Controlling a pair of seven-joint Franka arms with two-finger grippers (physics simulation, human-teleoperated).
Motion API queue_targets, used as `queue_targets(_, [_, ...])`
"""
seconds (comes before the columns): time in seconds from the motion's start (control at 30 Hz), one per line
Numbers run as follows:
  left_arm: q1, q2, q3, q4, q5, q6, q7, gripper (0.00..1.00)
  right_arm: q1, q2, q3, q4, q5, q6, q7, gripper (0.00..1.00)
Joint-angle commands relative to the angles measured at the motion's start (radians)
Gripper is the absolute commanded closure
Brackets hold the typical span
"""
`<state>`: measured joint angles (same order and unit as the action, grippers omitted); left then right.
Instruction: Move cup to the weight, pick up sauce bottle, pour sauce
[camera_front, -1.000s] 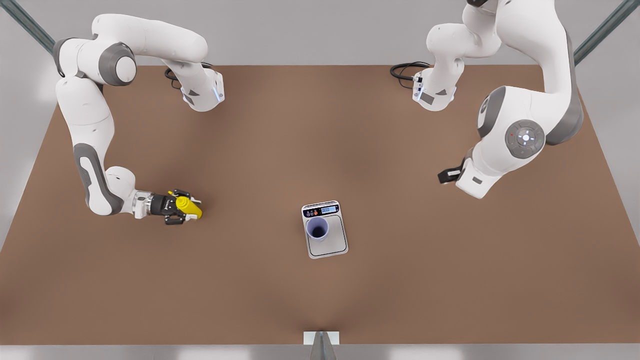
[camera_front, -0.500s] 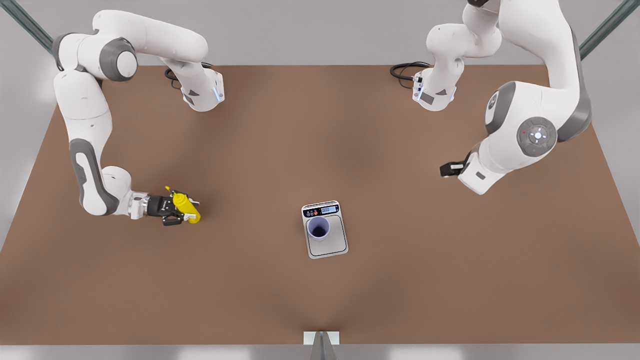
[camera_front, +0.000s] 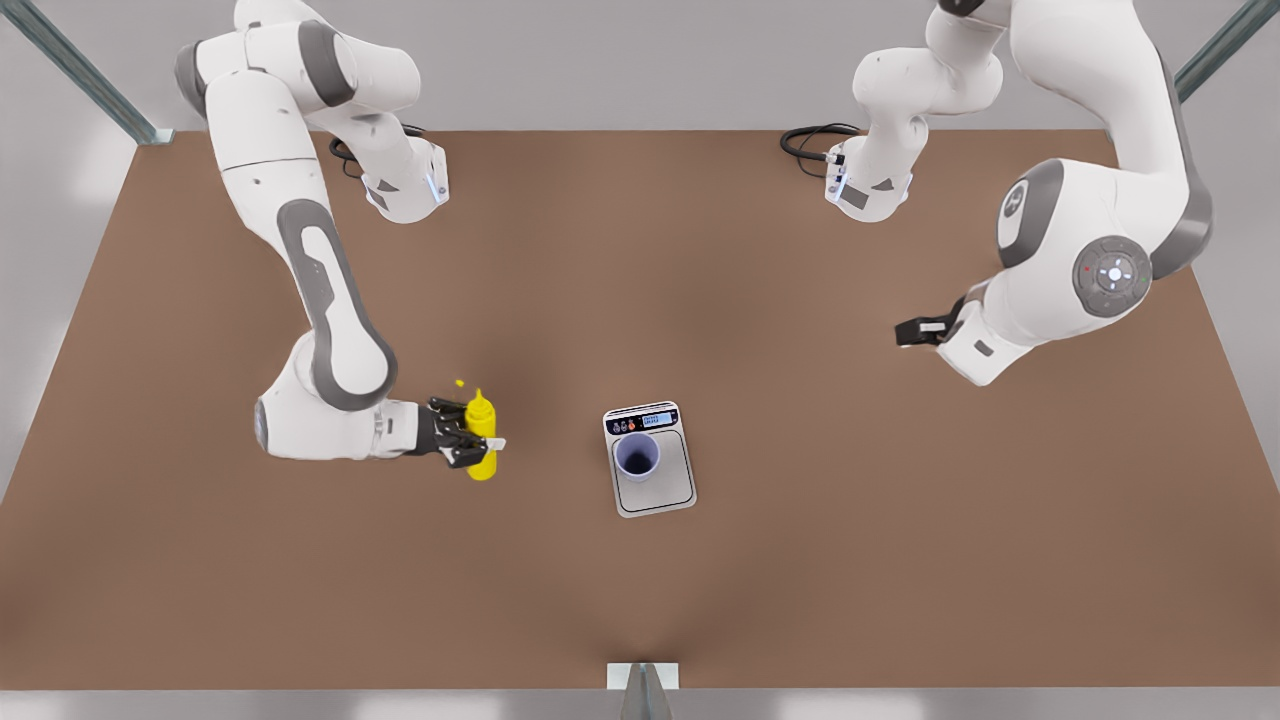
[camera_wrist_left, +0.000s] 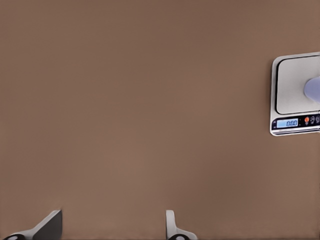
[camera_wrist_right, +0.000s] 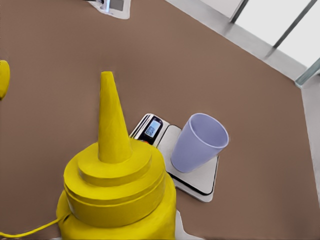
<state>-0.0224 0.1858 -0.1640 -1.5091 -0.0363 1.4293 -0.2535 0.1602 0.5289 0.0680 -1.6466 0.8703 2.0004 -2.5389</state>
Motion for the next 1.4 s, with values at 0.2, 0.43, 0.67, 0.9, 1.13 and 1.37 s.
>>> queue_targets(0.2, [0.021,0.032,0.0,0.003,-0.014,0.029,0.132,0.0,0.206,0.052,0.0,0.214,-0.66,0.123,1.552,0.38])
queue_targets(0.43, [0.024,0.029,-0.002,0.001,-0.016,0.029,0.166,0.0,0.352,0.237,-0.074,0.479,-0.792,0.104,1.645,0.45])
queue_targets(0.67, [0.026,0.029,-0.003,0.001,-0.013,0.028,0.165,0.0,0.496,0.356,-0.26,0.617,-0.89,0.078,1.642,0.45])
queue_targets(0.9, [0.027,0.026,-0.003,0.001,-0.013,0.025,0.165,0.0,0.625,0.365,-0.312,0.614,-1.137,0.058,1.642,0.45])
queue_targets(1.13, [0.024,0.026,-0.005,0.001,-0.013,0.023,0.165,0.0,0.662,0.388,-0.312,0.607,-1.33,0.058,1.634,0.45])
queue_targets(1.37, [0.019,0.026,-0.006,0.003,-0.011,0.01,0.16,0.0,0.687,0.421,-0.318,0.607,-1.436,0.058,1.631,0.45])
